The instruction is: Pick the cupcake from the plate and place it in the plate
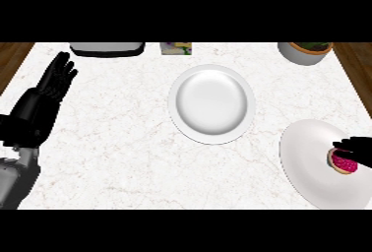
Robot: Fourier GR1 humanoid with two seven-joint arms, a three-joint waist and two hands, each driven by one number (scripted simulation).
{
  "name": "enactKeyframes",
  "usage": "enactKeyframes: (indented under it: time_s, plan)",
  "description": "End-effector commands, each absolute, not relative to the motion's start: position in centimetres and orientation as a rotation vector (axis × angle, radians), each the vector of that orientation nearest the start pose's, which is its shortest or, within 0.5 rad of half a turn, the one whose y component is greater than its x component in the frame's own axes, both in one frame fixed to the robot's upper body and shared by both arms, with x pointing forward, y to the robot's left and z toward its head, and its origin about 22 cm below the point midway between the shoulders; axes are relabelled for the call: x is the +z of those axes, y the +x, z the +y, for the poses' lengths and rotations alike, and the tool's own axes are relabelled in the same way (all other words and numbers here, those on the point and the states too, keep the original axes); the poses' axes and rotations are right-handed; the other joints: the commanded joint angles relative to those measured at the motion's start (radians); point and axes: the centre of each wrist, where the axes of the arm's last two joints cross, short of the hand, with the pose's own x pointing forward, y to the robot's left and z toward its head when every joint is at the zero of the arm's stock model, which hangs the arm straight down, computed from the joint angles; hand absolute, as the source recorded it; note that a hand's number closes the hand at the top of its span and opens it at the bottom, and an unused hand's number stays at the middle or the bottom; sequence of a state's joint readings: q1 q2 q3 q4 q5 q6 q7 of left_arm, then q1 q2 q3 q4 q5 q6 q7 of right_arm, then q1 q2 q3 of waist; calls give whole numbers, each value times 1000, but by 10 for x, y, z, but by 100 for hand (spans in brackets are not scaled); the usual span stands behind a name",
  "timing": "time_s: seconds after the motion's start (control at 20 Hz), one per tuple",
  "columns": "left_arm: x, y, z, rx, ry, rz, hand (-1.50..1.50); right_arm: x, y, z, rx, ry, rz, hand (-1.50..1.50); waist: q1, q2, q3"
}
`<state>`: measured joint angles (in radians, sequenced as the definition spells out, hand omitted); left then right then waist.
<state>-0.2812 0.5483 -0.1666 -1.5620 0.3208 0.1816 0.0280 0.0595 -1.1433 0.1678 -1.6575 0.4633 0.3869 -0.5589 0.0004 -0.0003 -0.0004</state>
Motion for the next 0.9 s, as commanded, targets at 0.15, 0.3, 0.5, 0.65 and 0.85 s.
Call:
enactKeyframes:
  time_s: [0.15,0.3,0.5,0.65,0.85]
  plan:
    - [120,315,303,-227,148,-1751,0,98,242,-390,1792,-445,-1197,-150,5,4,1]
    - [116,301,284,-228,147,-1755,0,87,243,-401,1818,-518,-1139,-150,5,1,1]
    - [120,302,293,-256,118,-1763,0,91,272,-391,1828,-547,-1043,-150,17,4,1]
    - [116,298,285,-246,128,-1734,0,71,258,-396,1812,-565,-1019,-150,2,0,1]
    - [104,312,271,-233,123,-1740,0,43,264,-394,1848,-527,-1019,-150,1,2,1]
